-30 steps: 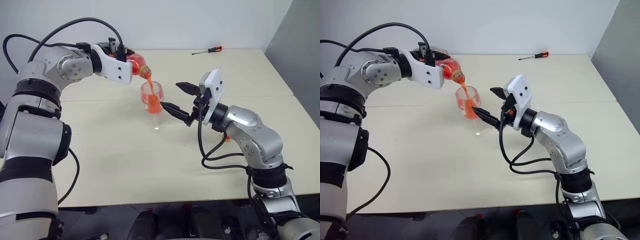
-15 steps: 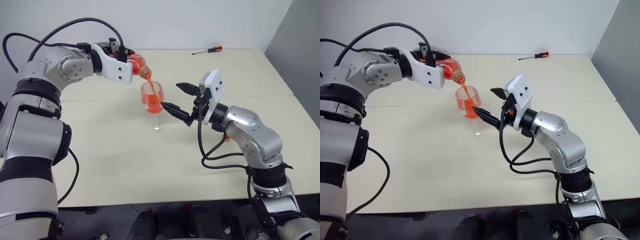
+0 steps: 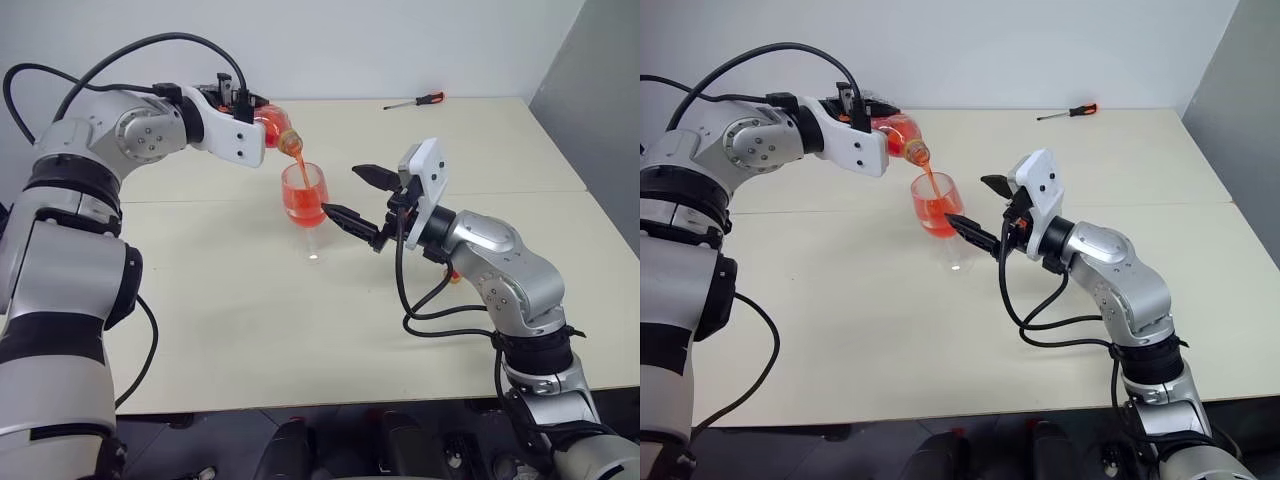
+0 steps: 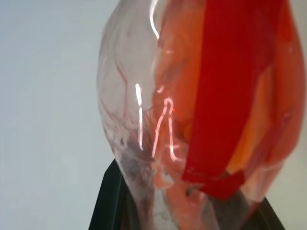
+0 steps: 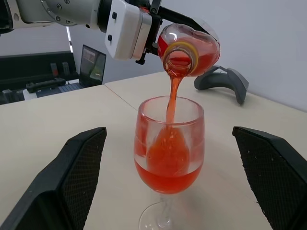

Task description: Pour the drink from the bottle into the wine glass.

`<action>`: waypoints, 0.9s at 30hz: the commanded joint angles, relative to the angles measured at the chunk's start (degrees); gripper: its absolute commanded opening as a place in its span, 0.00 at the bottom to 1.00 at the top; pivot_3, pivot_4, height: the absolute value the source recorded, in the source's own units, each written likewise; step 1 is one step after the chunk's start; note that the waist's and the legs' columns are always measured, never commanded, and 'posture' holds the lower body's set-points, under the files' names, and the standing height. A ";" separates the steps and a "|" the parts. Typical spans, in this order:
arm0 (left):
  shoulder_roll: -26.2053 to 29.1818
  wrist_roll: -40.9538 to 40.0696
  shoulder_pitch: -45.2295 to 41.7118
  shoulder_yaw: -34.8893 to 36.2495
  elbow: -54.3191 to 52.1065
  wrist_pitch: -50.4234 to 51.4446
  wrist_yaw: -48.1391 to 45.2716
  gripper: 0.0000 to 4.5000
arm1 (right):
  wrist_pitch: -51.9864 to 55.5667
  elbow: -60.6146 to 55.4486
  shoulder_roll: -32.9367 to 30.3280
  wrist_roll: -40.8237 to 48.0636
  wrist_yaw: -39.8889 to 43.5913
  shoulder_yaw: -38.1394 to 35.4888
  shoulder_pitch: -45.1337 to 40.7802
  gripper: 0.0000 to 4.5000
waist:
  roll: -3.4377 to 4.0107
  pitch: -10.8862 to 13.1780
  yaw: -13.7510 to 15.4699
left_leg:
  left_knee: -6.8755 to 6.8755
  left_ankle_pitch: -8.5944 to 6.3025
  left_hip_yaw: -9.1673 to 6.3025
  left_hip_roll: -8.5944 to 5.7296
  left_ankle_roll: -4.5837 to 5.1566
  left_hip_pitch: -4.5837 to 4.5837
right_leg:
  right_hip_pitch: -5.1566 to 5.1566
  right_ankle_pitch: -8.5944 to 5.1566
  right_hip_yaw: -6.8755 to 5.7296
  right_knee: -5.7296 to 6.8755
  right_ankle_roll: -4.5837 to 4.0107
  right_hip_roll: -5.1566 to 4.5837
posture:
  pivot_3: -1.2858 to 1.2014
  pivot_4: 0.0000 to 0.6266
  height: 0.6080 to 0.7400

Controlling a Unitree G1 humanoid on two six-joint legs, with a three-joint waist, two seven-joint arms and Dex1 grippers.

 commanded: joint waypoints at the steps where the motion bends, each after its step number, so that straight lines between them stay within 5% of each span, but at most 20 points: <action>1: 1.63 -0.34 -2.76 0.24 -0.01 -0.07 1.23 0.23 | -1.38 -1.04 -0.05 -0.16 0.39 -0.75 -1.64 1.00 | 0.00 0.00 0.00 | 0.00 0.00 0.00 0.00 0.00 0.00 | 0.00 0.00 0.00 0.00 0.00 0.00 | 0.52 0.24 1.00; 12: 1.10 -1.55 -2.76 0.96 0.11 -0.03 0.47 0.23 | -1.76 -1.00 -0.09 -0.32 0.47 -0.60 -1.55 1.00 | 0.00 0.00 -0.01 | 0.01 0.00 0.00 0.00 0.00 0.00 | 0.00 0.00 0.00 0.01 0.00 0.00 | 0.52 0.24 1.00; 27: -2.39 -18.17 1.63 12.41 -0.29 4.03 -17.33 0.23 | -2.09 -1.63 -0.09 -0.98 0.63 -0.28 -0.90 1.00 | -0.01 -0.01 -0.31 | 0.07 0.01 0.00 0.01 -0.01 0.01 | -0.01 0.00 -0.01 0.10 0.00 0.00 | 0.52 0.24 1.00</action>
